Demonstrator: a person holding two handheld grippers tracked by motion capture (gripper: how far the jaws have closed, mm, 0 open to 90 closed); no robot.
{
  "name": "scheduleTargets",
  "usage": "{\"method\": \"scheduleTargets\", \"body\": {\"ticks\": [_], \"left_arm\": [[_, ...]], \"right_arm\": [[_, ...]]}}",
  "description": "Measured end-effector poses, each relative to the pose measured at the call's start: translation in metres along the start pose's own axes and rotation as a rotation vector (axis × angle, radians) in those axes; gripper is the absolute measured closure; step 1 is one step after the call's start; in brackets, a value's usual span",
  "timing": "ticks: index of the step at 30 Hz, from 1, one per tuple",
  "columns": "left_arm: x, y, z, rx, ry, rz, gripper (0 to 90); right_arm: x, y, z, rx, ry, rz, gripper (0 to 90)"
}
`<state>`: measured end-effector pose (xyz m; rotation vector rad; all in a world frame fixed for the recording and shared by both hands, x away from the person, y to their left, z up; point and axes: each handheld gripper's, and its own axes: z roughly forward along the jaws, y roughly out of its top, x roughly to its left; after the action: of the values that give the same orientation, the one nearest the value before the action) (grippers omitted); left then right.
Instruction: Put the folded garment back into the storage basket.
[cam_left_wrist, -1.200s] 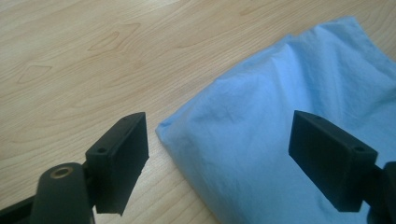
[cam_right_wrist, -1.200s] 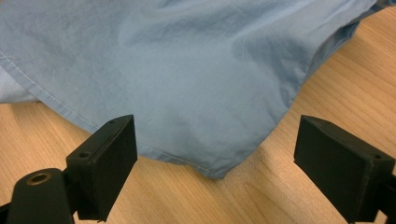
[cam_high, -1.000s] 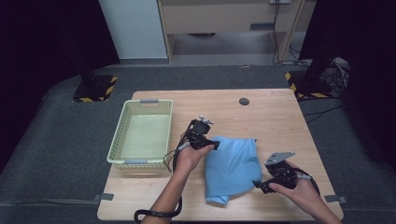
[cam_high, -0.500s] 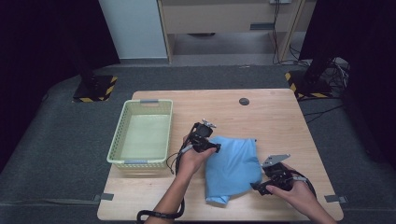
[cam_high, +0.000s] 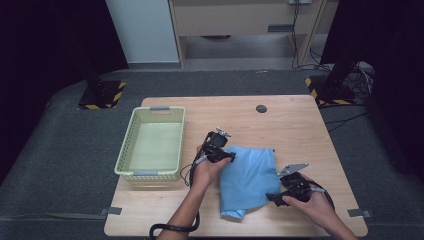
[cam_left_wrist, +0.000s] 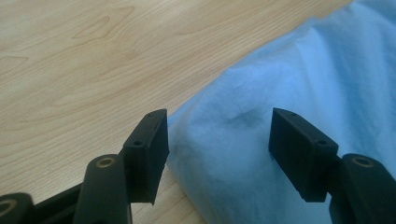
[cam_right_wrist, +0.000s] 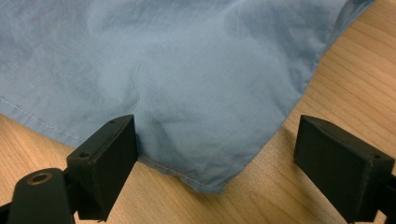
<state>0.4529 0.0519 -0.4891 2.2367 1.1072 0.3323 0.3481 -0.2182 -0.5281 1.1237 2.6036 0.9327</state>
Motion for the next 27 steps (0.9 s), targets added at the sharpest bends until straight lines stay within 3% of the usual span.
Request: {"method": "scheduleTargets", "body": {"ticks": [13, 21, 27], "left_arm": [[0.007, -0.013, 0.022, 0.056, 0.011, -0.001, 32.6], [0.006, -0.016, 0.028, 0.056, 0.014, 0.000, 32.2], [0.004, -0.018, 0.027, 0.047, 0.023, 0.028, 34.9]], "right_arm": [[0.004, 0.002, 0.007, 0.010, -0.010, -0.018, 14.6], [0.010, 0.011, 0.010, 0.071, -0.055, -0.048, 18.3], [0.015, 0.018, 0.012, 0.059, -0.036, -0.063, 33.1]]}}
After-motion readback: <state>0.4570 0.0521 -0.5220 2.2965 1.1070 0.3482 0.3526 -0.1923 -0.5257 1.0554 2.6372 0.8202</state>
